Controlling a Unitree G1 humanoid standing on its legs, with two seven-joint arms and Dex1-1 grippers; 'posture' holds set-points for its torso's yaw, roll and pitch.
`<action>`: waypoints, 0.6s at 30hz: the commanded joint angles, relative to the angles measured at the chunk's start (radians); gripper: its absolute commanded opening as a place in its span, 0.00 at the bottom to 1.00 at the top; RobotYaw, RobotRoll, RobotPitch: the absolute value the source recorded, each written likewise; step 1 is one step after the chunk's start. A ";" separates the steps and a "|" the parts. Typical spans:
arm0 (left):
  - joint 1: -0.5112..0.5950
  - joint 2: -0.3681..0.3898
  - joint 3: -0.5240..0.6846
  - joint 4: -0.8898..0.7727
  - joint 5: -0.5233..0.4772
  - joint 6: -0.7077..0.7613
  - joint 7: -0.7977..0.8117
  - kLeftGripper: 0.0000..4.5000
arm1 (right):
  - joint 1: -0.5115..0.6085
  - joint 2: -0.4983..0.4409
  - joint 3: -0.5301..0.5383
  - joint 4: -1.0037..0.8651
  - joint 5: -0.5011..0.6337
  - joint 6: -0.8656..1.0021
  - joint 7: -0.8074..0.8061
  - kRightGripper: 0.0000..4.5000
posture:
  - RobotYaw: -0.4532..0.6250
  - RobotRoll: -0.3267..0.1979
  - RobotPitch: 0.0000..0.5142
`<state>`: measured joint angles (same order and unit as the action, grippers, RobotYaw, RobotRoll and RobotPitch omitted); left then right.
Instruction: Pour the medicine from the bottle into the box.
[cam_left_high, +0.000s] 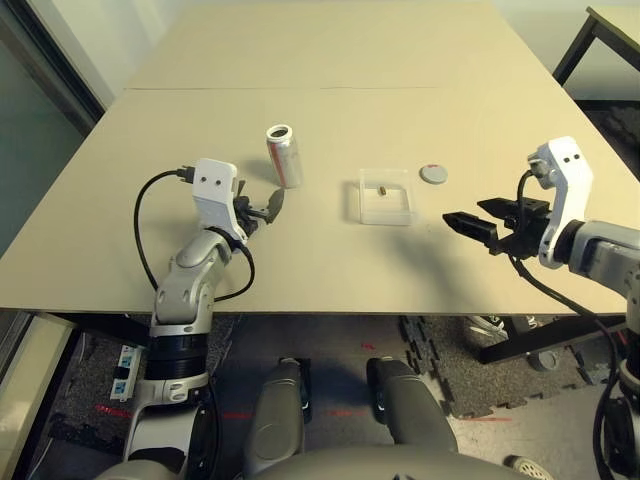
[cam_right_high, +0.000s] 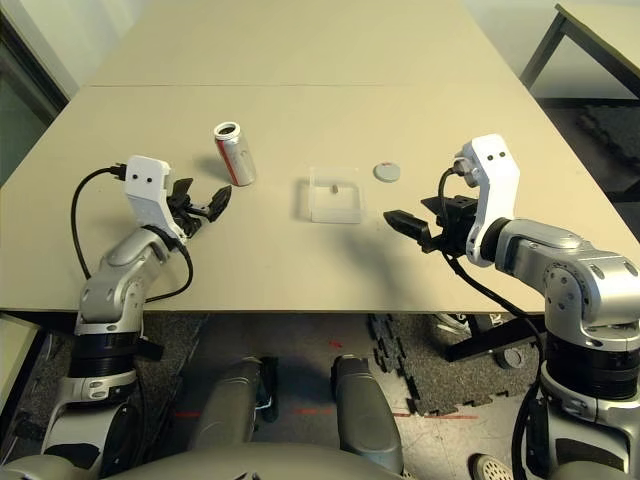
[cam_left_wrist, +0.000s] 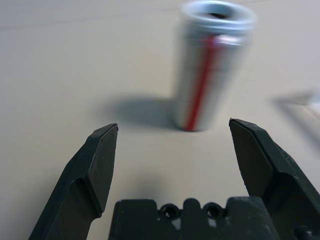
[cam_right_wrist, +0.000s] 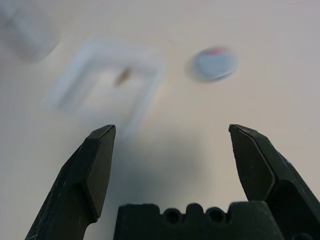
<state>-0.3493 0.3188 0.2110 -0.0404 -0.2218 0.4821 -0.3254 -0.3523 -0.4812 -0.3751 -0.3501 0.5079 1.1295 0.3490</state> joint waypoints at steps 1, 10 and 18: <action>-0.055 0.057 0.058 0.129 -0.012 -0.062 -0.015 0.99 | -0.035 0.079 -0.028 0.080 -0.065 -0.137 -0.117 1.00 | 0.36 0.62 0.32; -0.252 0.185 0.133 0.647 -0.007 -0.368 -0.067 0.99 | -0.147 0.164 -0.005 0.469 -0.240 -0.640 -0.251 1.00 | 0.36 0.62 0.32; -0.398 0.294 0.142 1.097 0.011 -0.627 -0.124 0.99 | -0.206 0.116 -0.037 0.832 -0.324 -0.991 -0.354 1.00 | 0.39 0.62 0.32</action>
<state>-0.7279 0.5968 0.3452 0.9958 -0.2261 -0.1017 -0.4383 -0.5536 -0.3543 -0.3992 0.4277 0.1986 0.1880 0.0143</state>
